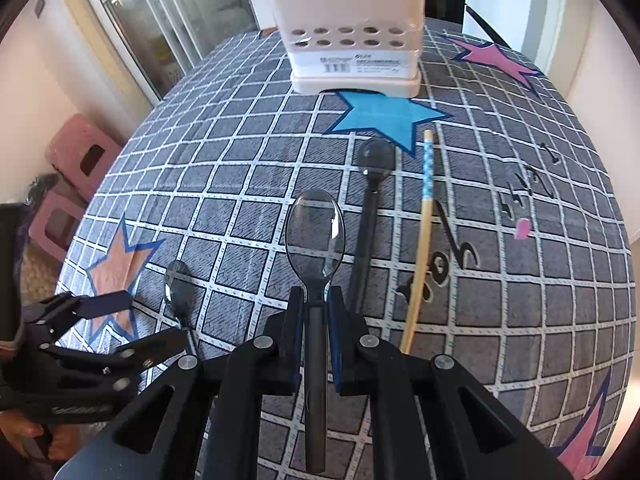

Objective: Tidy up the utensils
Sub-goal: 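Grasp a dark translucent spoon handle with the right tool while the left tool grasps another spoon, then carry both spoons to the holder and lower them in, bowls up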

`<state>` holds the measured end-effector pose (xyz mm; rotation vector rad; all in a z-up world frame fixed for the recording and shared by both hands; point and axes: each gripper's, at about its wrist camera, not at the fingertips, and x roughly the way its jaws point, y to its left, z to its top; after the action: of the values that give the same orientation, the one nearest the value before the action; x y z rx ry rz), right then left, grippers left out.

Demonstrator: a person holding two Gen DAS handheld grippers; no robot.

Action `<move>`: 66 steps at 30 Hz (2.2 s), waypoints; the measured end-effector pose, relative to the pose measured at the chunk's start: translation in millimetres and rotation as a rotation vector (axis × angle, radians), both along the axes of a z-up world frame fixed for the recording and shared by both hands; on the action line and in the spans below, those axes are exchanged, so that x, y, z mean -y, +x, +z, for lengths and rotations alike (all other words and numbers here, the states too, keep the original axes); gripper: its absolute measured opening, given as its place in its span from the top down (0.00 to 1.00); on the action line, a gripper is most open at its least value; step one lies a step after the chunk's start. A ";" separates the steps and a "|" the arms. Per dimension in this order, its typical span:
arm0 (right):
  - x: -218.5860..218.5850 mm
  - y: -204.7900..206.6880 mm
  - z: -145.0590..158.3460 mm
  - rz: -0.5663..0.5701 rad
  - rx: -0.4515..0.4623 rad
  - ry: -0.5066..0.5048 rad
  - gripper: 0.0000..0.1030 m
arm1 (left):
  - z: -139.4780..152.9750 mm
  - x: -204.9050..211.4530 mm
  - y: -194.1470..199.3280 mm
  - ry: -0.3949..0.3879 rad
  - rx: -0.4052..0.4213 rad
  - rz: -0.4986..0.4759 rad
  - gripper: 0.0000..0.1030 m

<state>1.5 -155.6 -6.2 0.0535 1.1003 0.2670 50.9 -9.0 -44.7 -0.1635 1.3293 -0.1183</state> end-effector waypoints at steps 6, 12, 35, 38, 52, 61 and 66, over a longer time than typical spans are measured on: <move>17.5 -6.8 10.0 -0.028 0.034 0.044 0.88 | -4.5 25.1 -0.5 0.140 -0.014 0.037 0.00; 31.6 -16.1 20.5 -0.053 0.073 0.083 0.88 | -5.1 36.2 6.1 0.156 -0.056 0.046 0.00; 54.5 -23.9 11.3 -0.144 0.069 0.171 0.88 | 11.9 48.9 16.8 -0.045 0.236 -0.293 0.59; 57.5 -22.3 10.5 -0.162 0.066 0.179 0.88 | 16.8 46.1 14.3 -0.044 0.275 -0.307 0.58; 58.1 -5.4 23.7 -0.186 0.048 0.137 0.88 | 43.1 43.7 19.9 -0.045 0.385 -0.340 0.58; 54.3 5.8 32.9 -0.178 0.048 0.128 0.88 | 55.7 41.2 25.2 -0.048 0.422 -0.351 0.59; 55.0 12.6 39.6 -0.180 0.052 0.142 0.88 | 66.1 39.9 30.3 -0.044 0.453 -0.354 0.58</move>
<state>14.1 -210.6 33.4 0.2695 1.0165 0.1832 81.2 -48.9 21.4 0.0626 0.8926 -0.4579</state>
